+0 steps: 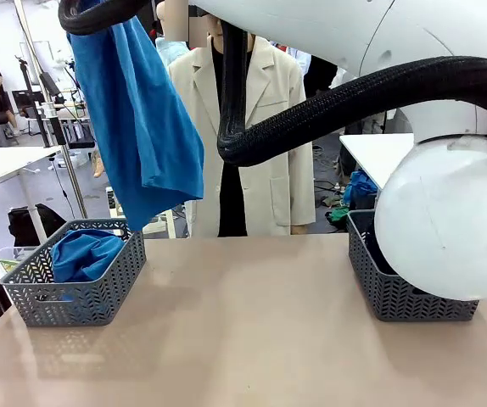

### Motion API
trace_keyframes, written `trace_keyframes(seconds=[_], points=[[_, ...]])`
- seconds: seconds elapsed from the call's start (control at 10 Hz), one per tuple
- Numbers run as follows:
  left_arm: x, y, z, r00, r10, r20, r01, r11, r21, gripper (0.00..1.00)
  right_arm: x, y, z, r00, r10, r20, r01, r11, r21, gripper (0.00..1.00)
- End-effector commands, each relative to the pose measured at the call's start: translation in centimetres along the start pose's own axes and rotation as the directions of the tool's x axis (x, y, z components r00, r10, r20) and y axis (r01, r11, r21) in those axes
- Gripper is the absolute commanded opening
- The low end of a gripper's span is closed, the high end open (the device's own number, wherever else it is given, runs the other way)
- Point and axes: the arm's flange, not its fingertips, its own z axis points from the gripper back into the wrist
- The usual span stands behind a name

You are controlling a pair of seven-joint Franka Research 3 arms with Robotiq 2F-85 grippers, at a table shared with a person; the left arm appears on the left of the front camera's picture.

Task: Sort the tops and bottoms.
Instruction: Sort the clothes according to human instructions.

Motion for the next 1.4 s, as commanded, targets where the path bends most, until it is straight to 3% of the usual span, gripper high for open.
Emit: trace_keyframes(seconds=[0.0, 0.2, 0.4, 0.6, 0.8, 1.0, 1.3], points=[[0.0, -0.1, 0.0, 1.000, 0.018, -0.005, -0.018, 1.000, 0.008, 1.00, 0.2, 0.1, 0.4, 1.000, -0.002, 0.002, 0.002, 1.000, 0.008, 0.00], [0.0, -0.1, 0.0, 1.000, 0.018, -0.005, -0.018, 1.000, 0.008, 1.00, 0.0, -0.1, 0.0, 1.000, 0.001, 0.001, -0.001, 1.000, -0.002, 0.00], [0.0, -0.1, 0.0, 1.000, 0.018, -0.005, -0.018, 1.000, 0.008, 1.00, 2.2, -0.8, -4.7, 0.998, -0.004, 0.062, 0.002, 1.000, 0.029, 0.00], [0.0, -0.1, 0.0, 1.000, 0.018, -0.005, -0.018, 1.000, 0.008, 1.00, 4.0, -0.8, -10.5, 0.998, 0.063, -0.016, -0.059, 0.984, 0.166, 0.00], [0.0, -0.1, 0.0, 1.000, 0.018, -0.005, -0.018, 1.000, 0.008, 1.00, 4.5, -0.9, -17.0, 0.988, 0.080, -0.133, -0.034, 0.948, 0.317, 0.00], [0.0, -0.1, 0.0, 1.000, 0.018, -0.005, -0.018, 1.000, 0.008, 1.00, 4.7, -1.1, -24.1, 0.989, 0.064, -0.135, 0.006, 0.887, 0.461, 0.00], [0.0, -0.1, 0.0, 1.000, 0.018, -0.005, -0.018, 1.000, 0.008, 1.00, 4.3, -2.7, -32.7, 0.987, 0.026, -0.160, 0.059, 0.863, 0.502, 0.00]])
